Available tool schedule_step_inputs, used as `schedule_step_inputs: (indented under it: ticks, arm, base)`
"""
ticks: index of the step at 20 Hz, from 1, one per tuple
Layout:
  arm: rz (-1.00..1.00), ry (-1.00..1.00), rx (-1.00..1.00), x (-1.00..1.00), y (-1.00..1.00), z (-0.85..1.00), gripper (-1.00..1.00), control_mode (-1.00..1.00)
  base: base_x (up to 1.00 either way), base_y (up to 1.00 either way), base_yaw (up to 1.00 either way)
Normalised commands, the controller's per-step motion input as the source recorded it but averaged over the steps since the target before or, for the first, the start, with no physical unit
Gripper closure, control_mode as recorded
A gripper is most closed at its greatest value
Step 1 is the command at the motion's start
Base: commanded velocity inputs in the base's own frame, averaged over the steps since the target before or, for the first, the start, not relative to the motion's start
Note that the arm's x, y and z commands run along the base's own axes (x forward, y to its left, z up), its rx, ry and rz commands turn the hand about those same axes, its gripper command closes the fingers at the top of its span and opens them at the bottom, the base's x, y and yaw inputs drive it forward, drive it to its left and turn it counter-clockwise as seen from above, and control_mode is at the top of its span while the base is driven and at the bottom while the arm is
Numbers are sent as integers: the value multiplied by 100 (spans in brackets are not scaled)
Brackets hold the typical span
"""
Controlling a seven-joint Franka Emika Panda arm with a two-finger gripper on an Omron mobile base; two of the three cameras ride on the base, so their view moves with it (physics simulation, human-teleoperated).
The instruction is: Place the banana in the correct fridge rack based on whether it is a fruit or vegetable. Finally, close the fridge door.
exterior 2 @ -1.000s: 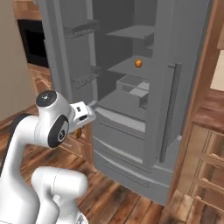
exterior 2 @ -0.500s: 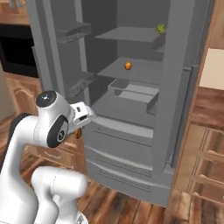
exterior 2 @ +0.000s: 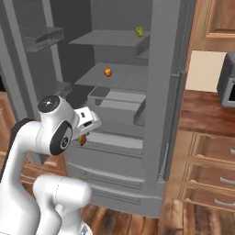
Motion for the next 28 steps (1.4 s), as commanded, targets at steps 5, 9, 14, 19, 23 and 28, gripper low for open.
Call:
schedule_step_inputs:
  ticks: [5,9,14,19,23,28]
  arm:
    - [0,0,0,0,0,0,100,100]
    - [0,0,0,0,0,0,100,100]
    - [0,0,0,0,0,0,100,100]
    - [0,0,0,0,0,0,100,100]
    - [0,0,0,0,0,0,100,100]
    - [-2,-1,0,58,0,0,100,-100]
  base:
    - [56,25,-24]
    - [64,38,-21]
    - [68,41,-18]
    - [68,17,-14]
    - [66,0,-9]
    - [13,0,-1]
